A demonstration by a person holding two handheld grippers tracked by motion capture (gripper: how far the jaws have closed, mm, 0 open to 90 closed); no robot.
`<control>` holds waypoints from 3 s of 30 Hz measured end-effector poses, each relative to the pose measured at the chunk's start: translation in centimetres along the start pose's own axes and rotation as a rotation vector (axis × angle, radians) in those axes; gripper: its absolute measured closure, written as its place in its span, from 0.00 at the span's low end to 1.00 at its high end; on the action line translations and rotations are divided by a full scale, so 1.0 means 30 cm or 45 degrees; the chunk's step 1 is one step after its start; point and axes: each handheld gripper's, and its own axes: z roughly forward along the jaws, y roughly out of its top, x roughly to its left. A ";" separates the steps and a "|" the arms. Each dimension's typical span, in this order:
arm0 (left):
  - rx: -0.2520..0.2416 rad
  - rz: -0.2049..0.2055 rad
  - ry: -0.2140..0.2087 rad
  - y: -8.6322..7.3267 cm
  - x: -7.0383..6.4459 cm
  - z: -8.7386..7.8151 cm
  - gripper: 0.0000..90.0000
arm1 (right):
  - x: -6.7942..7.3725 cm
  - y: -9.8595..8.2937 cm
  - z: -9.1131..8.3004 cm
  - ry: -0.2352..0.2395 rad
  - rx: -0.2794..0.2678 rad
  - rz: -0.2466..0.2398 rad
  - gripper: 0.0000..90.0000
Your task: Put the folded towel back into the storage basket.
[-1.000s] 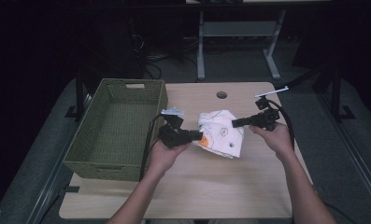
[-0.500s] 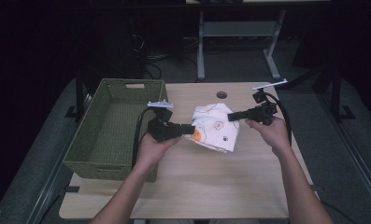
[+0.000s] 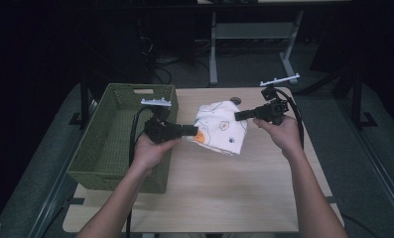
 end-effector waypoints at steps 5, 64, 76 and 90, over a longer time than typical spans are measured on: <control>-0.003 -0.005 -0.010 0.007 0.014 -0.032 0.93 | 0.035 0.029 0.003 -0.001 -0.006 -0.019 0.91; -0.097 -0.044 0.110 -0.002 0.138 -0.396 0.93 | 0.301 0.269 0.264 0.050 0.081 -0.165 0.91; -0.103 -0.057 0.138 -0.020 0.161 -0.450 0.93 | 0.344 0.294 0.316 0.074 0.096 -0.189 0.91; -0.106 -0.072 0.165 -0.048 0.190 -0.496 0.93 | 0.379 0.312 0.372 0.085 0.113 -0.206 0.91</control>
